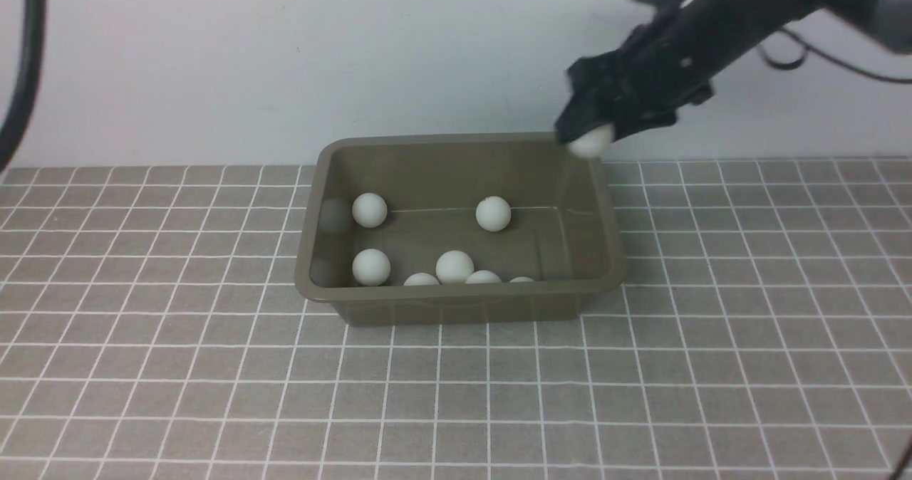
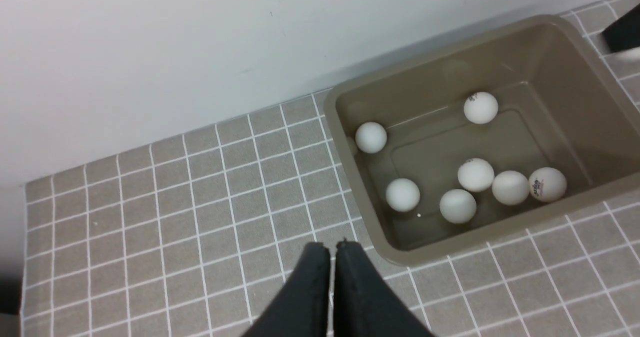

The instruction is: Put the table tennis balls into the box on the grey coffee tablecloth.

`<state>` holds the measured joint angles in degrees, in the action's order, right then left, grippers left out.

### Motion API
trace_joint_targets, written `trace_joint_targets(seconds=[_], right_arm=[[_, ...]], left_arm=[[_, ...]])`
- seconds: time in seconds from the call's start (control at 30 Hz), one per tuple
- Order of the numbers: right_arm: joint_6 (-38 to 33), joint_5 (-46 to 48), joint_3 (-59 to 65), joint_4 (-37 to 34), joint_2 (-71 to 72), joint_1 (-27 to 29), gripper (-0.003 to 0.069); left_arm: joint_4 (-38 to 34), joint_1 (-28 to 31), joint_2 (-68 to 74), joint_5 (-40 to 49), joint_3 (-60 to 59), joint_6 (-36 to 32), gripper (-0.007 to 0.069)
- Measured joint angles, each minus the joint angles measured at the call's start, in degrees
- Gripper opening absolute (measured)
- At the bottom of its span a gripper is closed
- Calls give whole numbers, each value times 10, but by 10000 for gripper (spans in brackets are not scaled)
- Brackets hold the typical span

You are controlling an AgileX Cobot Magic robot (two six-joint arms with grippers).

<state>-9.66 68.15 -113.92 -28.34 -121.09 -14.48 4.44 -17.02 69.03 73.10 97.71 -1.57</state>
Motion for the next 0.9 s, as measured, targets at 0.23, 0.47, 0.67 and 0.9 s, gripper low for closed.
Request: trace_joint_targets(seconds=[0.23,0.47,0.67,0.9], right_arm=[[33,11,4,34,-7,-24,587],[52,30,20,89,113,-23,317],[80,30,104,106,360,-23,7],[90,-153,417,148,707,-23,-12]], left_arm=[[-14,0,-73,1,-75,0,-5],[-15,0,-149,1,-151,16,-5],[-34,0,-183,-2,-211,21,-5],[-87,0,-186,-73,-265,21,-5]])
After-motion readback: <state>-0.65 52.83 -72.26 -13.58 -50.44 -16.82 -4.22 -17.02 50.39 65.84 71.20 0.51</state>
